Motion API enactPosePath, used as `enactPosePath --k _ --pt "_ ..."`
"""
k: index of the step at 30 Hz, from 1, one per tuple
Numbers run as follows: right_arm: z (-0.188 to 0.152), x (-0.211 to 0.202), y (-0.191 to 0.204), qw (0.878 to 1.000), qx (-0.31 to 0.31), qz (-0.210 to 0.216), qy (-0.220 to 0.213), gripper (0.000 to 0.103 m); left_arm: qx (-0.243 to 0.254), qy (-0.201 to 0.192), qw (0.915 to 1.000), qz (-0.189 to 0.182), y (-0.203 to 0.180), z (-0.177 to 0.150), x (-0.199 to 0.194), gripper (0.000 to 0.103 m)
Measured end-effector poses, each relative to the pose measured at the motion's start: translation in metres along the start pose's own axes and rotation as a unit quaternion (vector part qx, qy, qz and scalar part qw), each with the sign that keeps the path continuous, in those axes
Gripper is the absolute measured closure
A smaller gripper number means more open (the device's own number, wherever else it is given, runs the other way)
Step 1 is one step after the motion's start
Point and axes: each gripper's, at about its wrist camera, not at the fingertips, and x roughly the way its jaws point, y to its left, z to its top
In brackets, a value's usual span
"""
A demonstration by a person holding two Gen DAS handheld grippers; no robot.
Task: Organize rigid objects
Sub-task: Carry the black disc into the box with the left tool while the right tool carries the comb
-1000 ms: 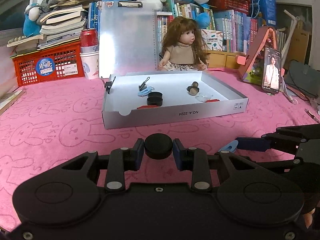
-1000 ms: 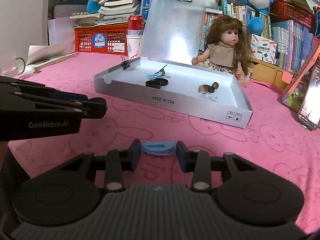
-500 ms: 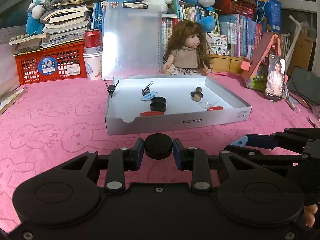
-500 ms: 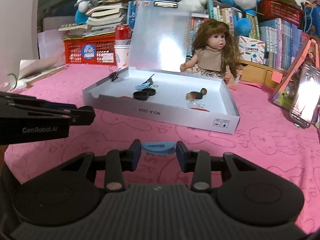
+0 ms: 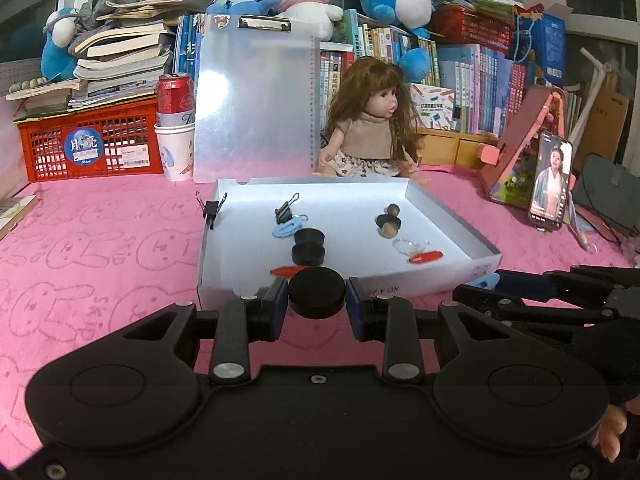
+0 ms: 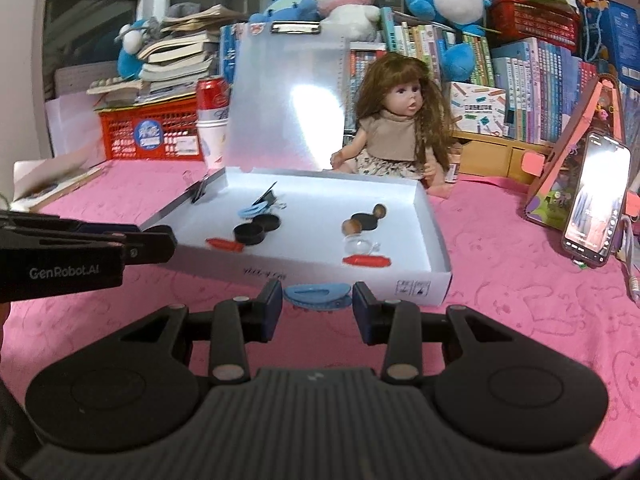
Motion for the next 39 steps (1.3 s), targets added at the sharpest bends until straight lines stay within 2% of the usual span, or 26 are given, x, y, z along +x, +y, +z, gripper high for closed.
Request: enactPosePath --k 14,24,29,33,39 --pt "0.044 0.051 -0.034 0.994 0.087 -0.012 0.061 0.058 -0.038 0.061 0.9974 0.004 0.015 0.036 0.057 0.073" --pt "0.051 0.074 -0.035 0.992 0.087 -0.019 0.087 0.058 -0.039 0.09 0.9952 0.003 0.011 0.041 0.084 0.073" --pt "0.063 0.085 -0.044 0.987 0.093 -0.004 0.131 0.058 -0.057 0.162 0.985 -0.021 0.02 0.053 0.106 0.073" --pt "0.071 0.091 -0.052 0.984 0.097 -0.012 0.149 0.058 -0.056 0.171 0.9832 -0.03 0.022 0.062 0.11 0.073" --pt "0.065 0.107 -0.058 0.977 0.113 -0.009 0.18 0.058 -0.063 0.201 0.9768 -0.038 0.019 0.056 0.121 0.073"
